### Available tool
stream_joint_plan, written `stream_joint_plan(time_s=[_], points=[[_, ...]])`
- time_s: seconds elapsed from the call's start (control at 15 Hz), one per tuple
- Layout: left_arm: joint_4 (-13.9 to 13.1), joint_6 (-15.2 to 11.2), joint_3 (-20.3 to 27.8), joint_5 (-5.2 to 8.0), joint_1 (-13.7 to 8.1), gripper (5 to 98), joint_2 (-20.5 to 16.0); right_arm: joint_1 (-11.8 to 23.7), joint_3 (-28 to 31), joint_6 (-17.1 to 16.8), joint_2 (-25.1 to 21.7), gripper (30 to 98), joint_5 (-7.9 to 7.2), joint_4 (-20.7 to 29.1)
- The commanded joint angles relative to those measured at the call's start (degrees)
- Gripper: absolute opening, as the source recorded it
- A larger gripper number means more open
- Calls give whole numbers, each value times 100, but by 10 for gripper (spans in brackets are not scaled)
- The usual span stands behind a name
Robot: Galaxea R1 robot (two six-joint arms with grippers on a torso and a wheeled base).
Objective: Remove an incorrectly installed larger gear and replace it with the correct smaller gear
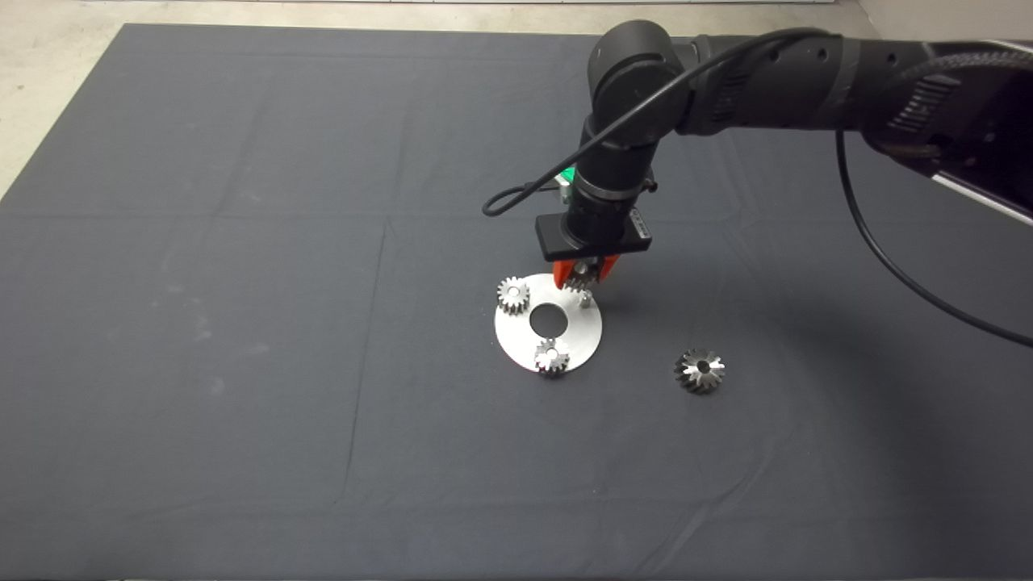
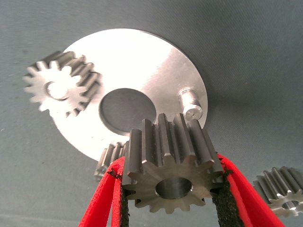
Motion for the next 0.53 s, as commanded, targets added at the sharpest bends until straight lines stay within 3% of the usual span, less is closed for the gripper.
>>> stream_joint_plan(time_s=[0.0, 0.47], points=[[-41, 7, 94, 29, 3, 794, -19, -83, -144, -10, -5, 359, -528, -332], [-41, 7, 90, 20, 3, 794, 17, -83, -204, -27, 18, 361, -545, -553]])
